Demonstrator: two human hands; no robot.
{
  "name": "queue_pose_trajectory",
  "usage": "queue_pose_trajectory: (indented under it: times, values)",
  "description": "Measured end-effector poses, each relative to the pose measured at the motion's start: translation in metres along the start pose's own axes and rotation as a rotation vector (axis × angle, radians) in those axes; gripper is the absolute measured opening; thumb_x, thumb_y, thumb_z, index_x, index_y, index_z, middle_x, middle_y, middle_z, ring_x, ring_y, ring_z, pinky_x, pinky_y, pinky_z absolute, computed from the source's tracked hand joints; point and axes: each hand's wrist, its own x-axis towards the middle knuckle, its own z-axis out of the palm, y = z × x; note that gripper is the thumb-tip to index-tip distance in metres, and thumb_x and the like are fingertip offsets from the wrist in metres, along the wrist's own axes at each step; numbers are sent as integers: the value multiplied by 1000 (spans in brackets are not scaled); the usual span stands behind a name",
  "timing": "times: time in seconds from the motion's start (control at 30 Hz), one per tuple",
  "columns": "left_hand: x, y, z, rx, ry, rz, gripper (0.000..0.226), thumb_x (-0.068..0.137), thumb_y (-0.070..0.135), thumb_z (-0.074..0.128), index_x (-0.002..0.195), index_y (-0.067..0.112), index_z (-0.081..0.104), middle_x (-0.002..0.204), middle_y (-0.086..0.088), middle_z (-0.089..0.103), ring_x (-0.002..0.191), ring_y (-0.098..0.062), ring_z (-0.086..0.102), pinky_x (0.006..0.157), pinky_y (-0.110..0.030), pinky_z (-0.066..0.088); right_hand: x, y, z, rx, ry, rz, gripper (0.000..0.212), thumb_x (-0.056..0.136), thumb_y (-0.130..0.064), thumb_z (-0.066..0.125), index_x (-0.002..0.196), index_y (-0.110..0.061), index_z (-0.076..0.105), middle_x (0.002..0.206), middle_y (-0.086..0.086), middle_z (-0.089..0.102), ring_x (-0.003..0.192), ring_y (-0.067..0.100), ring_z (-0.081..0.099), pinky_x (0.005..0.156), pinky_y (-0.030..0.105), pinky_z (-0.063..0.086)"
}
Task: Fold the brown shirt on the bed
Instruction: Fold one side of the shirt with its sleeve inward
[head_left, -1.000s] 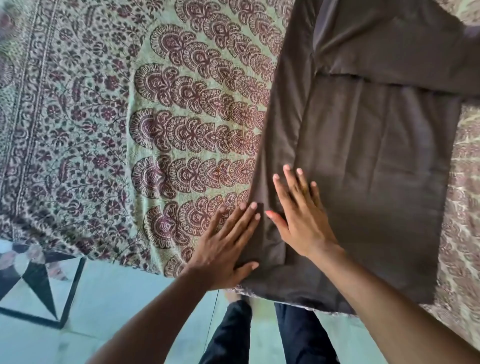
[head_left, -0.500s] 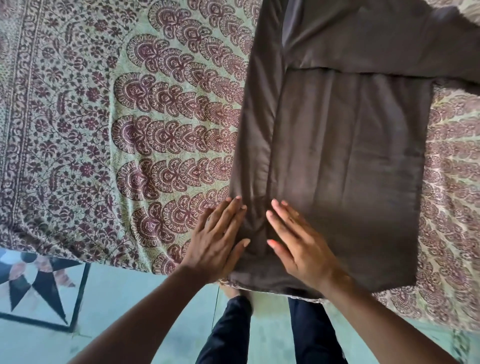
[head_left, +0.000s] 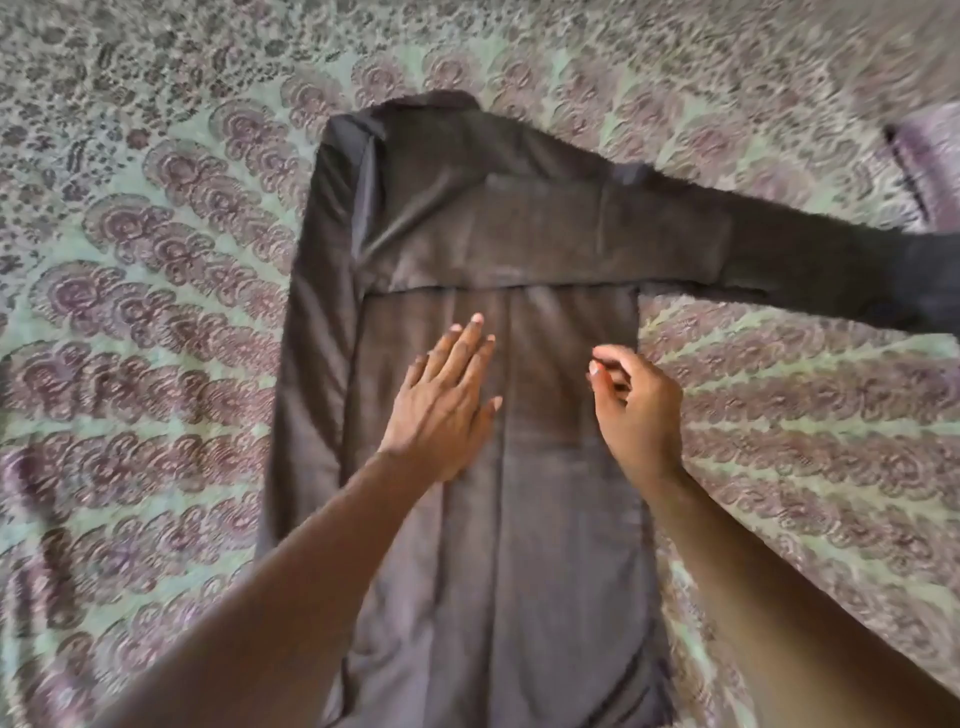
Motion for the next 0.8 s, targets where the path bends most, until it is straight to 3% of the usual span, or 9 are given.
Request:
queue_pose_trajectory:
  times: [0.13,0.27,0.4,0.5,0.6,0.7,0.8]
  values:
    - [96,21,2,50,-9,-7,78,94,53,46,161,14,37,173,-7,23,157,-31,28,119,-53,38,74,33,-39,-76,147,48,22,94,-6,68,115,0,73,103,12,76,86,16,71,75,14,52]
    - [150,28,12,70,-74,-40,87,92,65,38,166,23,23,176,0,10,162,-27,12,126,-52,21,132,63,-64,-196,204,212,34,93,-18,73,123,-2,70,118,20,67,106,33,66,89,35,50]
    - [160,25,31,77,-145,-80,89,88,74,14,167,33,7,176,8,-7,163,-20,-3,129,-47,9,174,72,-78,-381,225,546,59,92,-47,71,139,-15,55,152,16,36,136,40,36,106,55,38]
    - [159,23,38,111,-126,-87,84,92,72,14,167,35,4,175,10,-10,163,-18,-5,128,-45,8,197,76,-84,-386,200,730,77,88,-61,70,143,-13,47,155,18,30,140,42,30,109,65,31]
    - [161,21,41,125,-133,-89,83,93,72,15,166,36,1,175,12,-13,162,-17,-8,127,-45,6,211,82,-91,-411,203,800,83,80,-57,81,138,-8,50,151,21,34,140,41,32,110,63,31]
    - [163,20,42,123,-130,-89,82,94,73,15,166,37,0,175,12,-14,162,-17,-9,127,-46,7,215,83,-96,-319,210,826,75,75,-47,89,130,-7,56,147,19,42,137,40,36,106,59,34]
    - [163,22,40,124,-165,-93,84,92,75,12,166,37,-2,174,11,-16,162,-17,-10,127,-46,6,215,80,-101,-266,257,793,47,78,-32,90,111,-10,66,142,16,49,133,39,39,102,57,37]
